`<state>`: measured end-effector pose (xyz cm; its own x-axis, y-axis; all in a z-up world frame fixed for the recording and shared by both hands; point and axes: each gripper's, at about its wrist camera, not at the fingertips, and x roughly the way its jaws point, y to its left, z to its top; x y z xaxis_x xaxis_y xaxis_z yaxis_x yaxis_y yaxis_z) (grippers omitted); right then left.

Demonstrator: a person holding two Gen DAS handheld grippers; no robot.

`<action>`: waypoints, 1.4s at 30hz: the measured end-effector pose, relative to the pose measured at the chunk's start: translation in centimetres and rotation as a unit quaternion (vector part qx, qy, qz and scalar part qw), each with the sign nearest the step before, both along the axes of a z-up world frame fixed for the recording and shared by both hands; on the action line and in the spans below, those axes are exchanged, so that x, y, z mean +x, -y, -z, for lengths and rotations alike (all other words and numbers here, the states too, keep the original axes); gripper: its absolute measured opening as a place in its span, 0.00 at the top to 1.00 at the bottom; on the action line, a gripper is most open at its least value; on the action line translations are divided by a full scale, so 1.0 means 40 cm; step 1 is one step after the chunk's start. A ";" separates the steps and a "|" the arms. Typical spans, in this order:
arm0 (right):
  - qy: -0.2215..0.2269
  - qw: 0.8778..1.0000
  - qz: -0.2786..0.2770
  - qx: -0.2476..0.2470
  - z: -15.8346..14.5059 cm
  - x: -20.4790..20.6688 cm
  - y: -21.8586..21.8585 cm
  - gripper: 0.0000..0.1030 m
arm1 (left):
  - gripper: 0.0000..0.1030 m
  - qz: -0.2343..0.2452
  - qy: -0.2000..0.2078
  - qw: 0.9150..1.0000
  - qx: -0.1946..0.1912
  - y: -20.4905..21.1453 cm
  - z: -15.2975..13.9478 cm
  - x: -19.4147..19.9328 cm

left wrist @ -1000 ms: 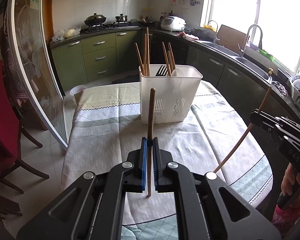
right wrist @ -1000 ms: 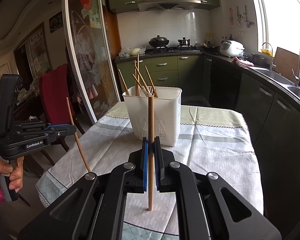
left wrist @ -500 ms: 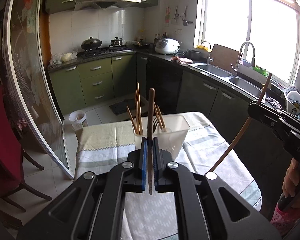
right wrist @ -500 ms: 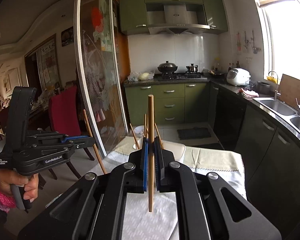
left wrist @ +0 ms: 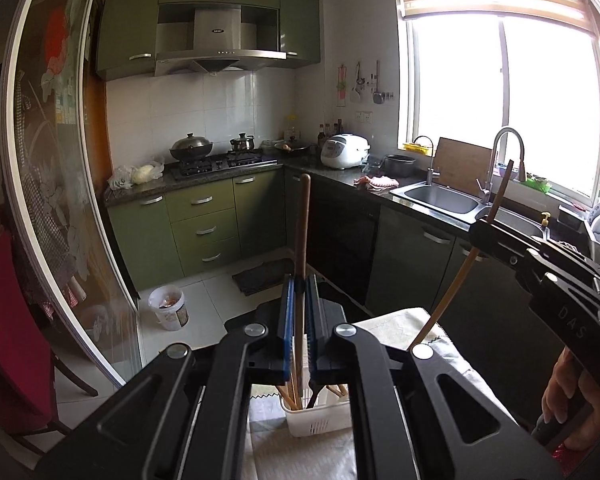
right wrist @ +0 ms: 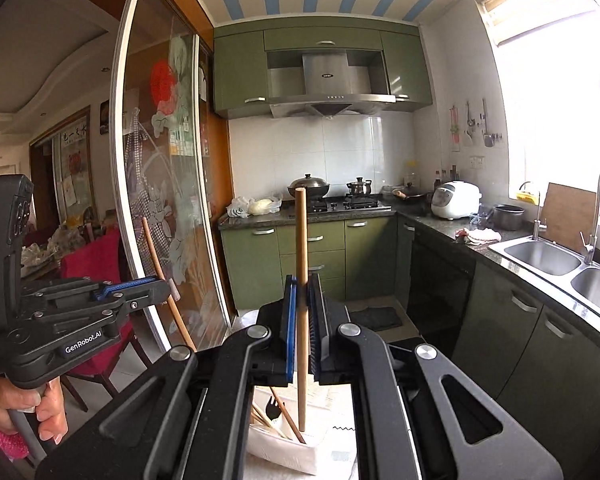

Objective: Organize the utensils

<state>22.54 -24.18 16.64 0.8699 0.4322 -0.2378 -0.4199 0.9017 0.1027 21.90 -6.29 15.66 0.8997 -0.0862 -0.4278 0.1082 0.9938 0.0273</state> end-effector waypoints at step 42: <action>-0.070 0.997 0.010 -0.018 0.370 -0.367 0.096 0.04 | 0.09 -0.036 0.004 0.999 -0.008 -0.034 0.337 -0.382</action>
<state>7.86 -28.01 1.85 0.8353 0.4041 -0.3728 -0.3854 0.9140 0.1271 6.63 -4.95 2.18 0.9075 -0.0286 -0.4191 0.0367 0.9993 0.0113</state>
